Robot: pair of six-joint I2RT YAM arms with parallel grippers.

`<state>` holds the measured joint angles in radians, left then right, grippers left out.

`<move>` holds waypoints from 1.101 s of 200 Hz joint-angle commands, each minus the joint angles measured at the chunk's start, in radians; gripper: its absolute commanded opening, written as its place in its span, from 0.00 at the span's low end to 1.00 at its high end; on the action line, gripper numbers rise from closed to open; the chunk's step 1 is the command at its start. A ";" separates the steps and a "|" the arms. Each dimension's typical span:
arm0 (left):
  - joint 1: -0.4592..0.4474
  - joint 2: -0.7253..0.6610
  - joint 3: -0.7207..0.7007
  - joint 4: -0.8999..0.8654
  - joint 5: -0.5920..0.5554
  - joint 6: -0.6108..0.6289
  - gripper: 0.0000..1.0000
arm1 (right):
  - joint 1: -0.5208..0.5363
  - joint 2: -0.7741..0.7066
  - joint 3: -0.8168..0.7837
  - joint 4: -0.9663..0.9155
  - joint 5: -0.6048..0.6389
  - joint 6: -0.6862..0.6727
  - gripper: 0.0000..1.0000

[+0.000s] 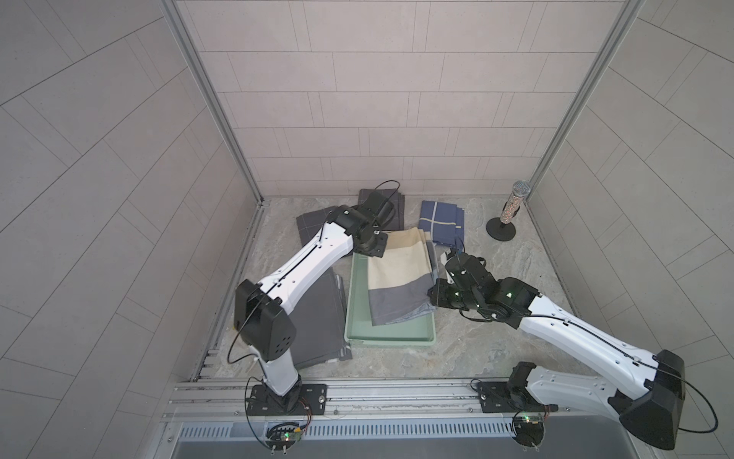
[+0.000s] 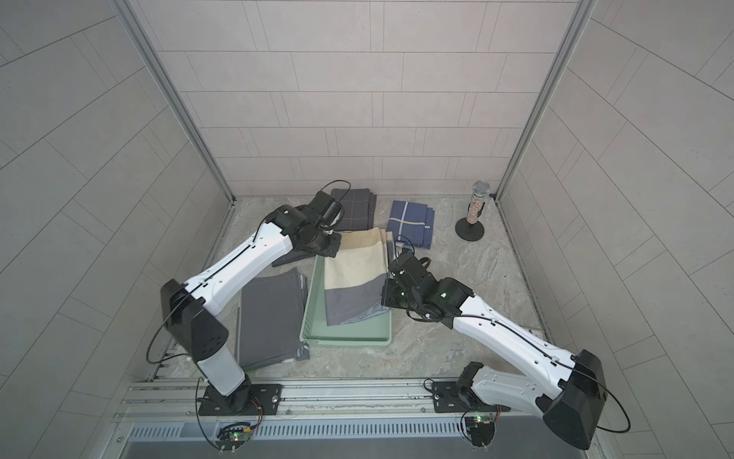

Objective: Put the folded pillowcase in the basket
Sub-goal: Place the pillowcase in the basket.

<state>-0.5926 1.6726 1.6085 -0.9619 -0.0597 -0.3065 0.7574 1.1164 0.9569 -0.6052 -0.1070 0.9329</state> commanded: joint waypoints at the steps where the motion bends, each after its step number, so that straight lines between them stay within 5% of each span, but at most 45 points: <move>1: 0.034 -0.050 -0.170 0.286 0.061 -0.014 0.00 | 0.006 0.029 -0.019 0.076 0.010 0.009 0.00; 34: 0.066 -0.039 -0.290 0.394 0.087 -0.017 0.00 | 0.023 0.120 -0.089 0.166 -0.010 0.025 0.00; 158: 0.089 0.205 -0.207 0.333 0.107 -0.004 0.00 | 0.101 0.308 -0.159 0.257 -0.025 0.096 0.00; 168: 0.089 0.208 -0.197 0.315 0.109 -0.006 0.07 | 0.103 0.305 -0.153 0.242 -0.028 0.094 0.23; 187: 0.089 0.187 -0.182 0.285 0.113 -0.005 0.33 | 0.108 0.266 -0.125 0.171 0.006 0.072 0.46; 220: 0.089 0.072 -0.187 0.274 0.116 0.005 0.54 | 0.129 0.153 -0.034 0.007 0.066 0.029 0.60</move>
<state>-0.5098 1.8519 1.3994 -0.6571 0.0570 -0.3111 0.8703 1.3602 0.8452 -0.4515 -0.1123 0.9962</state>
